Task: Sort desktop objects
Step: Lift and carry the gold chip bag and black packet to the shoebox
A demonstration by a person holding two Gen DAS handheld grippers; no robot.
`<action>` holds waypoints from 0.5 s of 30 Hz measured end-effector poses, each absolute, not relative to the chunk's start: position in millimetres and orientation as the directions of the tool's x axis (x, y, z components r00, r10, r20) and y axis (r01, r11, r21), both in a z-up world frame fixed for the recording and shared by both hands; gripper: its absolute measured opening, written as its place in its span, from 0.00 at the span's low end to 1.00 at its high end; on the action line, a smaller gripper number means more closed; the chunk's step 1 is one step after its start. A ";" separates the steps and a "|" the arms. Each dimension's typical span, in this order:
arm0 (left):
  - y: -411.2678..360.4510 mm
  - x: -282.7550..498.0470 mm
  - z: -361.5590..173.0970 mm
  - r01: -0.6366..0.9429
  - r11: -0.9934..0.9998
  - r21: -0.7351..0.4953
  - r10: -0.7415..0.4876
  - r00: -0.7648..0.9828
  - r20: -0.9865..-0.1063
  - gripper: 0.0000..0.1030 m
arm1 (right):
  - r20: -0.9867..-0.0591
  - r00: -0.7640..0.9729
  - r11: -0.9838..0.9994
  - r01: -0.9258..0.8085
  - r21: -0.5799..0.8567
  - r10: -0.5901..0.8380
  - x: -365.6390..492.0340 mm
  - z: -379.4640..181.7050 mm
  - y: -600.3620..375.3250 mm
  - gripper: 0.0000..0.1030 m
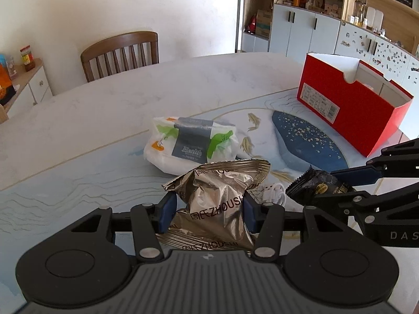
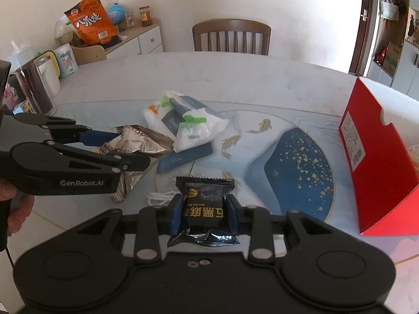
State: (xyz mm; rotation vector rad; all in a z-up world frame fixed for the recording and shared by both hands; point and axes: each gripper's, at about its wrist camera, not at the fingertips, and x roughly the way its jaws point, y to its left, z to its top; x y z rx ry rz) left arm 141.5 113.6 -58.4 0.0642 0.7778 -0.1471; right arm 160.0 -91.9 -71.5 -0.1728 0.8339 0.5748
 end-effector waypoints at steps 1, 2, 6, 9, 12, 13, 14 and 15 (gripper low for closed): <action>113.5 139.8 -55.9 0.153 0.988 0.001 -0.108 0.703 -0.703 0.49 | -0.737 0.533 0.834 -0.546 0.076 0.415 159.0 -69.6 -92.7 0.33; 113.5 138.3 -53.7 0.149 0.989 -0.005 -0.109 0.702 -0.704 0.49 | -0.734 0.535 0.834 -0.546 0.075 0.417 157.5 -67.7 -93.8 0.33; 110.5 130.8 -44.7 0.144 0.989 -0.011 -0.110 0.698 -0.707 0.49 | -0.725 0.542 0.835 -0.544 0.082 0.425 152.5 -58.7 -99.9 0.33; 106.4 125.1 -36.3 0.148 0.989 -0.010 -0.112 0.698 -0.707 0.49 | -0.714 0.552 0.834 -0.546 0.081 0.431 147.9 -49.8 -106.4 0.33; 101.3 120.1 -26.9 0.150 0.989 -0.012 -0.115 0.699 -0.706 0.49 | -0.704 0.562 0.834 -0.546 0.079 0.435 143.8 -41.1 -112.5 0.32; 98.6 118.7 -23.5 0.152 0.988 -0.013 -0.117 0.699 -0.705 0.49 | -0.699 0.565 0.834 -0.546 0.080 0.438 142.0 -37.4 -115.5 0.32; 96.4 116.8 -19.9 0.155 0.988 -0.011 -0.117 0.701 -0.703 0.49 | -0.695 0.568 0.834 -0.546 0.081 0.440 141.1 -34.6 -118.3 0.32; 94.0 115.4 -16.2 0.156 0.988 -0.008 -0.117 0.703 -0.701 0.49 | -0.693 0.571 0.834 -0.546 0.082 0.441 139.9 -32.2 -120.7 0.32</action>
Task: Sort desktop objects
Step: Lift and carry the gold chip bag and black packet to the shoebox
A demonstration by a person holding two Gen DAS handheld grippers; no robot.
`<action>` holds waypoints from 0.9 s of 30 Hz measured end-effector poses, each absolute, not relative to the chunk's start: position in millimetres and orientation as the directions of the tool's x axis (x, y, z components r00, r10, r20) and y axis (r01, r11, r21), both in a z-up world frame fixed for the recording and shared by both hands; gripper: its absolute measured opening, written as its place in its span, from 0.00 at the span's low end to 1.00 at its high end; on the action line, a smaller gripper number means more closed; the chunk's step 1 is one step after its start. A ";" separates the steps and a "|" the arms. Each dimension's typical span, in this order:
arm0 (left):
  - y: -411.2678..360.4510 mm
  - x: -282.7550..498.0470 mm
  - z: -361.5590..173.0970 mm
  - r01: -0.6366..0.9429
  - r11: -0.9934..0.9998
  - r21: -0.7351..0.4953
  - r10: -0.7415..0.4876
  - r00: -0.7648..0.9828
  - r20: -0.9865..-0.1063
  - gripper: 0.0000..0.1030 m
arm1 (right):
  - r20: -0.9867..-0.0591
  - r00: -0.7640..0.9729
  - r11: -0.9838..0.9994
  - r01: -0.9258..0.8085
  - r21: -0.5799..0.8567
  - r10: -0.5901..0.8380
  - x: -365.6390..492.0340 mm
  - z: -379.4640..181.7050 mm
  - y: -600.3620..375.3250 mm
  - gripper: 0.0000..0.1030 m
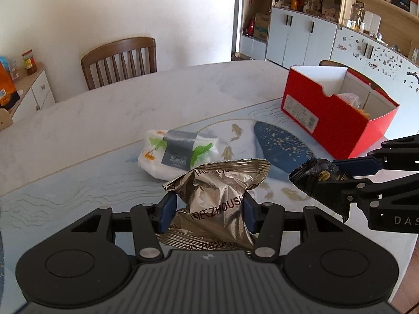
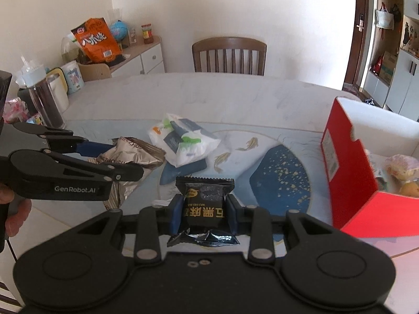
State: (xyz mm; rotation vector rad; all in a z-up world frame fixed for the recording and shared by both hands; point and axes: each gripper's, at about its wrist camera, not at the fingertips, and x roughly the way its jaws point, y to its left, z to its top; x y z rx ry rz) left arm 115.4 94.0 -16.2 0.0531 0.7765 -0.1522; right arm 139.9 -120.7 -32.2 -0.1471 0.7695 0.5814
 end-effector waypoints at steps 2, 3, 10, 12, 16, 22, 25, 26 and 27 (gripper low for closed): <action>89.5 113.1 -8.6 0.161 0.987 -0.013 -0.124 0.706 -0.698 0.49 | -0.687 0.576 0.834 -0.546 0.080 0.443 137.7 -26.1 -126.5 0.32; 86.8 112.0 -4.5 0.163 0.987 -0.014 -0.126 0.708 -0.695 0.49 | -0.681 0.580 0.834 -0.546 0.082 0.447 136.6 -22.3 -130.2 0.32; 64.1 110.3 17.9 0.170 0.985 -0.007 -0.129 0.716 -0.686 0.49 | -0.656 0.594 0.832 -0.548 0.093 0.465 136.7 -4.0 -152.9 0.32; 56.7 110.4 22.6 0.175 0.985 -0.008 -0.134 0.719 -0.682 0.49 | -0.650 0.599 0.831 -0.548 0.092 0.468 137.1 -0.6 -159.4 0.32; 39.2 113.6 28.3 0.181 0.983 -0.014 -0.142 0.721 -0.678 0.49 | -0.640 0.610 0.835 -0.542 0.094 0.467 139.7 5.0 -176.5 0.32; 10.7 125.8 36.0 0.199 0.980 -0.012 -0.156 0.728 -0.667 0.49 | -0.629 0.631 0.848 -0.522 0.089 0.454 147.4 11.5 -204.2 0.32; -5.1 133.3 39.6 0.209 0.978 -0.013 -0.165 0.732 -0.661 0.49 | -0.626 0.642 0.857 -0.509 0.082 0.442 154.1 14.3 -217.1 0.32; -10.6 135.5 40.7 0.213 0.977 -0.013 -0.169 0.733 -0.659 0.49 | -0.625 0.645 0.859 -0.506 0.082 0.439 156.6 15.0 -221.8 0.32; -16.9 138.5 42.1 0.218 0.976 -0.013 -0.173 0.734 -0.656 0.49 | -0.624 0.648 0.861 -0.501 0.082 0.437 159.4 16.2 -227.3 0.32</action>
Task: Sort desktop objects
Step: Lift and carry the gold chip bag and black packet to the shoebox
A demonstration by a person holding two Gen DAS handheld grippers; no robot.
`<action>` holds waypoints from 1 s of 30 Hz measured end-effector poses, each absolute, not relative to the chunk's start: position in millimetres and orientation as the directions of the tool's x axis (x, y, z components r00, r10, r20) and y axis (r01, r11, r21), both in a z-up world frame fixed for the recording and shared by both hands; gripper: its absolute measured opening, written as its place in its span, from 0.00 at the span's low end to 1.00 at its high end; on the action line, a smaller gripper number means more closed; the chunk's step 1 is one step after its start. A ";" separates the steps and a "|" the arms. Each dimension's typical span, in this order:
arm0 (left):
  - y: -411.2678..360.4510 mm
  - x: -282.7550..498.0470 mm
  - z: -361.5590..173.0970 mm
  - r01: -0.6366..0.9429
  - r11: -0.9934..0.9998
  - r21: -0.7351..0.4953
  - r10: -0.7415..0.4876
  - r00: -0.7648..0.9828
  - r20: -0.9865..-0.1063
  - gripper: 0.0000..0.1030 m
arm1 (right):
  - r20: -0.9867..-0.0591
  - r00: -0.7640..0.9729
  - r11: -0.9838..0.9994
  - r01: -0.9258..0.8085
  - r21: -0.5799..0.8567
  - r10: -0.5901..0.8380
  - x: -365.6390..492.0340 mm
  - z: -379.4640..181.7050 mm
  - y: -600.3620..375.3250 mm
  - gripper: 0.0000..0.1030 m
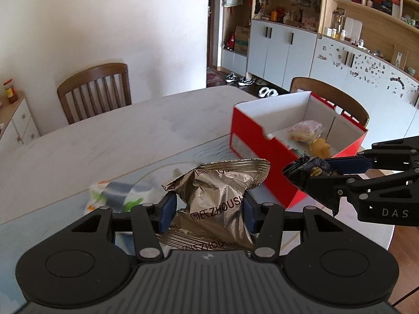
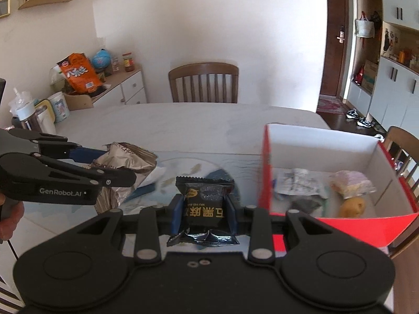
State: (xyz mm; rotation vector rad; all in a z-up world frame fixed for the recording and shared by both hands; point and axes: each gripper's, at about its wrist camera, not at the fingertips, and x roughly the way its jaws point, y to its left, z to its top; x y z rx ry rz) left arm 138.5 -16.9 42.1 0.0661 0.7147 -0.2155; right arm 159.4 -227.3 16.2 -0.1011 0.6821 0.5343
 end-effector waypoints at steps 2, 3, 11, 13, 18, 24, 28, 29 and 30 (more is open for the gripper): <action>-28.2 144.0 44.7 0.226 0.974 -0.012 -0.179 0.738 -0.651 0.49 | -0.622 0.654 0.866 -0.495 0.078 0.430 164.0 17.1 -236.1 0.32; -34.0 147.3 45.6 0.231 0.973 -0.012 -0.183 0.739 -0.649 0.49 | -0.621 0.657 0.867 -0.492 0.077 0.428 166.8 17.2 -239.9 0.32; -76.6 173.5 48.3 0.264 0.964 -0.010 -0.209 0.737 -0.642 0.49 | -0.617 0.672 0.879 -0.472 0.067 0.409 186.7 18.6 -273.1 0.32; -87.0 179.3 47.2 0.272 0.962 -0.010 -0.215 0.736 -0.642 0.49 | -0.617 0.676 0.882 -0.467 0.064 0.403 191.8 18.6 -282.2 0.32; -111.1 194.1 46.8 0.292 0.956 -0.007 -0.228 0.731 -0.642 0.49 | -0.616 0.683 0.890 -0.452 0.066 0.392 205.8 16.4 -301.5 0.32; -135.7 209.7 44.7 0.310 0.951 0.002 -0.235 0.726 -0.646 0.49 | -0.618 0.688 0.896 -0.440 0.064 0.381 221.0 13.3 -326.9 0.32; -148.1 218.9 42.0 0.316 0.949 0.004 -0.237 0.719 -0.653 0.49 | -0.628 0.685 0.901 -0.431 0.060 0.369 231.3 9.9 -342.9 0.32; -152.0 221.7 41.5 0.317 0.948 0.004 -0.238 0.718 -0.654 0.49 | -0.630 0.685 0.901 -0.430 0.057 0.366 233.6 9.3 -346.0 0.32; -154.6 223.7 41.3 0.319 0.948 0.005 -0.238 0.718 -0.654 0.49 | -0.632 0.684 0.902 -0.428 0.055 0.364 236.6 8.7 -349.4 0.32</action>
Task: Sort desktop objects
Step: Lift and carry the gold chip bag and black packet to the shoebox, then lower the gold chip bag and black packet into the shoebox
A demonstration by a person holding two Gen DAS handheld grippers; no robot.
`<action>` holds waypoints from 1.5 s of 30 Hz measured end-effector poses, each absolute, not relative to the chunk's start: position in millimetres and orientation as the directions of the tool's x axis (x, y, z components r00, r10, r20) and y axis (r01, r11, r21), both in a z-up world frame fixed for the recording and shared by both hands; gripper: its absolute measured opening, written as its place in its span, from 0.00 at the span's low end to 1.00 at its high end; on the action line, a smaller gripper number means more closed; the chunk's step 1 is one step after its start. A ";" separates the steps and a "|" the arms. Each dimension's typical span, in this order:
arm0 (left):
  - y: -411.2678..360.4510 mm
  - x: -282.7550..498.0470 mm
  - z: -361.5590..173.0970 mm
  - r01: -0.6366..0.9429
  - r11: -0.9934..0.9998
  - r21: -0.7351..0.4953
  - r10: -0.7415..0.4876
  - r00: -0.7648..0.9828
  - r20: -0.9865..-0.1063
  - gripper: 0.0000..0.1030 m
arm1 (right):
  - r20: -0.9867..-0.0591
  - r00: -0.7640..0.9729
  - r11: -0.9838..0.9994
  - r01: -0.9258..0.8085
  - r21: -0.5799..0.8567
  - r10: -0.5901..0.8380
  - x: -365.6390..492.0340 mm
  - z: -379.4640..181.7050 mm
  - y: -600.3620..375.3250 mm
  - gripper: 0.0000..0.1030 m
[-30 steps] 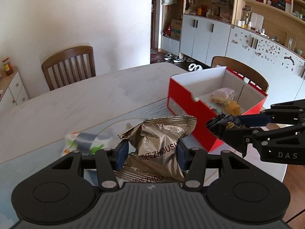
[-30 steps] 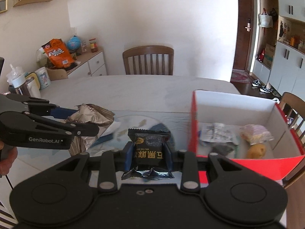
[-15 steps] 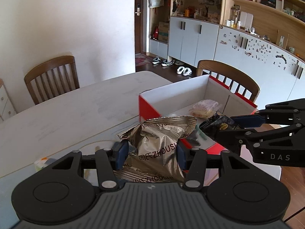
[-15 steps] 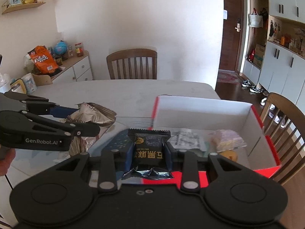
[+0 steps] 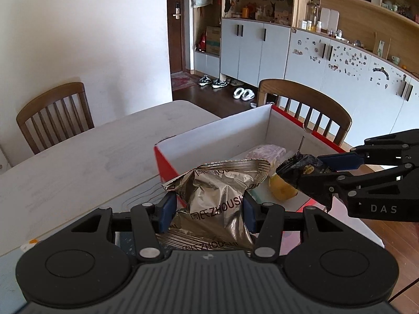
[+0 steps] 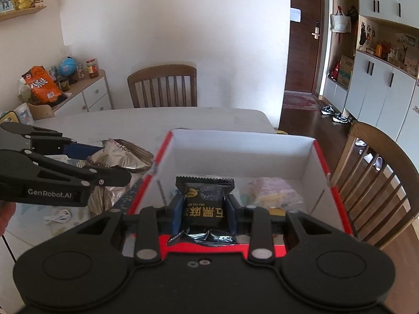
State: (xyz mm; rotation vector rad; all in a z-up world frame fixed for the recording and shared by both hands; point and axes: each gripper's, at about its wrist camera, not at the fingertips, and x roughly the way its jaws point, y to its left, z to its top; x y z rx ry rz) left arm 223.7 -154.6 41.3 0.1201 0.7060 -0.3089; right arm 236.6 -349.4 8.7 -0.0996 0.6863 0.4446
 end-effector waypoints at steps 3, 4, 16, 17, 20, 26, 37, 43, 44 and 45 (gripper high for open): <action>-164.6 232.9 41.0 0.325 0.946 0.008 -0.240 0.715 -0.657 0.49 | -0.638 0.682 0.904 -0.425 0.050 0.356 244.1 6.4 -358.5 0.32; -168.1 237.3 41.2 0.327 0.945 0.009 -0.240 0.713 -0.659 0.49 | -0.641 0.681 0.904 -0.424 0.049 0.354 246.9 5.3 -361.1 0.32; -196.5 295.6 35.2 0.334 0.942 -0.017 -0.251 0.673 -0.695 0.49 | -0.668 0.655 0.895 -0.444 0.039 0.353 280.5 -8.9 -374.2 0.32; -197.9 300.6 33.2 0.334 0.942 -0.020 -0.252 0.670 -0.698 0.49 | -0.672 0.651 0.894 -0.446 0.038 0.353 283.8 -10.5 -374.7 0.32; -203.8 314.2 25.3 0.339 0.941 -0.015 -0.249 0.658 -0.711 0.49 | -0.681 0.644 0.893 -0.450 0.033 0.349 294.0 -16.1 -375.4 0.32; -212.2 339.7 8.9 0.360 0.933 0.020 -0.228 0.632 -0.741 0.49 | -0.703 0.613 0.879 -0.476 0.034 0.359 308.3 -27.8 -371.5 0.32; -219.9 376.3 -22.0 0.365 0.931 0.000 -0.213 0.543 -0.812 0.49 | -0.755 0.529 0.827 -0.562 0.030 0.387 320.3 -45.6 -359.9 0.32; -223.8 389.2 -32.4 0.376 0.927 0.010 -0.200 0.514 -0.834 0.49 | -0.776 0.473 0.778 -0.628 0.036 0.418 319.8 -50.8 -352.6 0.32; -224.0 390.8 -33.8 0.379 0.926 0.010 -0.200 0.510 -0.837 0.49 | -0.781 0.460 0.768 -0.639 0.039 0.422 320.4 -52.5 -351.9 0.32; -224.0 392.2 -35.0 0.380 0.925 0.010 -0.199 0.506 -0.839 0.49 | -0.788 0.443 0.758 -0.651 0.047 0.428 321.5 -54.3 -351.3 0.32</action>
